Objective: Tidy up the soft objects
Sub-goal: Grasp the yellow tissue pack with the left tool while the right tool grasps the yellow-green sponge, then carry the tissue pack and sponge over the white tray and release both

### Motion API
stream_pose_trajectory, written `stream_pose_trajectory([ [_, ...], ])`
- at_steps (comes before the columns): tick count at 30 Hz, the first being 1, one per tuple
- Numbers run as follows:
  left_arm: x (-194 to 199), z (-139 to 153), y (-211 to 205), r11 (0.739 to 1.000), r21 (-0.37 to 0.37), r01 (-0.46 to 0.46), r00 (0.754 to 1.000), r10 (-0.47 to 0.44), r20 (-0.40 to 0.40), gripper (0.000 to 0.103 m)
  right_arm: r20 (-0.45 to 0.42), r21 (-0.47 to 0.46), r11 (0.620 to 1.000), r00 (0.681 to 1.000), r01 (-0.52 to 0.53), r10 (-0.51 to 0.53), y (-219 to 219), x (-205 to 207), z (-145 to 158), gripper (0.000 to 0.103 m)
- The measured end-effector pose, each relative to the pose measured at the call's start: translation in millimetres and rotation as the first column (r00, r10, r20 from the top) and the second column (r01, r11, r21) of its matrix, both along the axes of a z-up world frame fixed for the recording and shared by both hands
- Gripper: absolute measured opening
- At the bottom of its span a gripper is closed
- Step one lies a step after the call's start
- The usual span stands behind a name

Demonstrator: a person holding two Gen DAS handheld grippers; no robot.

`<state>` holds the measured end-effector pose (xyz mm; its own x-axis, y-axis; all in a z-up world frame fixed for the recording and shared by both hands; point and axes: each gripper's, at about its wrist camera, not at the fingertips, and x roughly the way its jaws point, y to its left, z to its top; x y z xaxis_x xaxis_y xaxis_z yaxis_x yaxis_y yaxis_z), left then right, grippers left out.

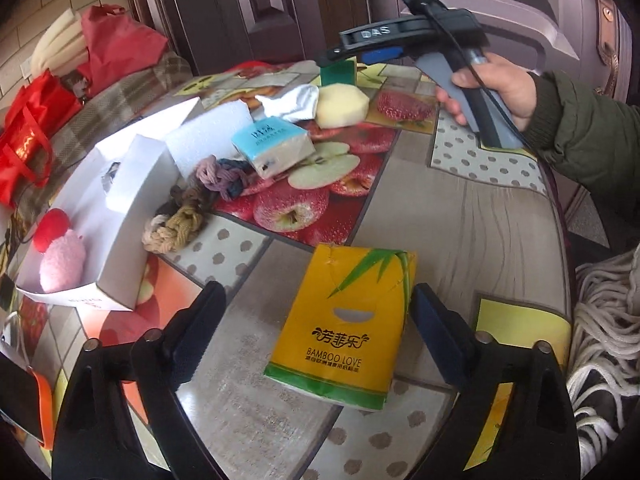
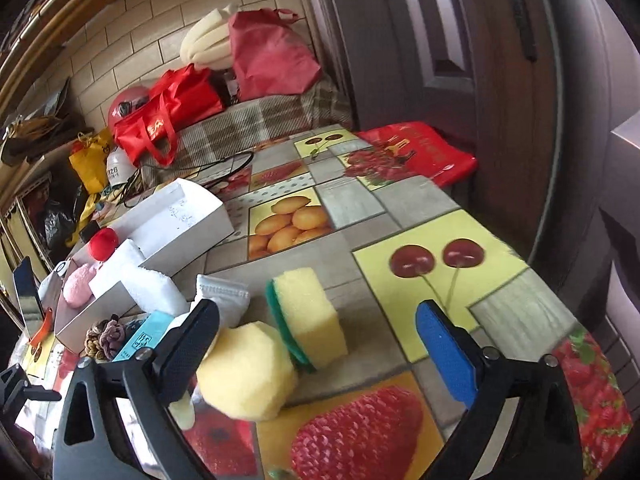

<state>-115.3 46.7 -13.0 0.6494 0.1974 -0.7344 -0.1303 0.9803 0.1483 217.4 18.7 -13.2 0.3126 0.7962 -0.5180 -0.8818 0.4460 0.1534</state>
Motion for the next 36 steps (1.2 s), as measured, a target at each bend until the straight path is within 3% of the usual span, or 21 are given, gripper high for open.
stream_pose_trajectory([
  [3,1,-2,2,1.0,-0.012,0.003,1.0,-0.003,-0.011,0.09,-0.063,-0.058,0.998,0.998,-0.03,0.027,14,8,-10,0.065],
  [5,3,-3,4,1.0,-0.028,0.002,1.0,-0.003,-0.018,0.087,-0.113,-0.082,0.995,0.992,-0.058,0.048,17,14,-17,0.035],
  [8,5,-4,8,0.998,-0.063,0.002,1.0,-0.003,-0.022,0.051,-0.153,-0.032,0.999,0.988,-0.044,0.038,5,22,-15,0.032],
  [12,4,0,14,0.997,-0.049,-0.052,0.999,0.053,0.006,0.048,-0.122,0.158,0.987,0.992,0.025,-0.005,-35,21,3,0.03],
  [14,-8,12,18,0.994,-0.02,-0.107,0.989,0.108,0.104,0.048,-0.064,0.272,0.96,0.997,0.06,-0.045,-63,9,15,0.03],
  [16,-28,30,30,0.975,-0.01,-0.224,0.941,0.218,0.26,0.048,-0.002,0.344,0.938,0.999,0.043,-0.045,-80,-10,24,0.031],
  [18,-51,44,48,0.923,-0.033,-0.382,0.83,0.359,0.427,0.049,0.06,0.362,0.932,0.998,0.002,-0.025,-85,-32,28,0.031],
  [19,-61,48,57,0.883,-0.048,-0.466,0.758,0.427,0.492,0.049,0.087,0.36,0.933,0.996,-0.022,-0.011,-83,-43,29,0.031],
  [20,-70,51,68,0.834,-0.07,-0.548,0.684,0.494,0.536,0.049,0.115,0.352,0.935,0.993,-0.044,0.004,-79,-52,30,0.031],
  [21,-75,52,78,0.798,-0.09,-0.596,0.638,0.538,0.55,0.049,0.14,0.341,0.938,0.99,-0.064,0.017,-73,-59,31,0.031],
  [23,-76,50,99,0.741,-0.133,-0.658,0.583,0.613,0.534,0.049,0.189,0.31,0.945,0.981,-0.107,0.049,-59,-74,32,0.031],
  [25,-75,50,108,0.716,-0.138,-0.684,0.56,0.637,0.53,0.049,0.21,0.287,0.948,0.975,-0.138,0.078,-48,-82,30,0.031],
  [30,-65,51,110,0.714,-0.07,-0.697,0.572,0.612,0.547,0.049,0.238,0.21,0.955,0.959,-0.208,0.156,-24,-101,25,0.031],
  [36,-56,49,123,0.676,-0.068,-0.734,0.54,0.641,0.545,0.049,0.233,0.14,0.946,0.938,-0.292,0.255,9,-125,14,0.031],
])
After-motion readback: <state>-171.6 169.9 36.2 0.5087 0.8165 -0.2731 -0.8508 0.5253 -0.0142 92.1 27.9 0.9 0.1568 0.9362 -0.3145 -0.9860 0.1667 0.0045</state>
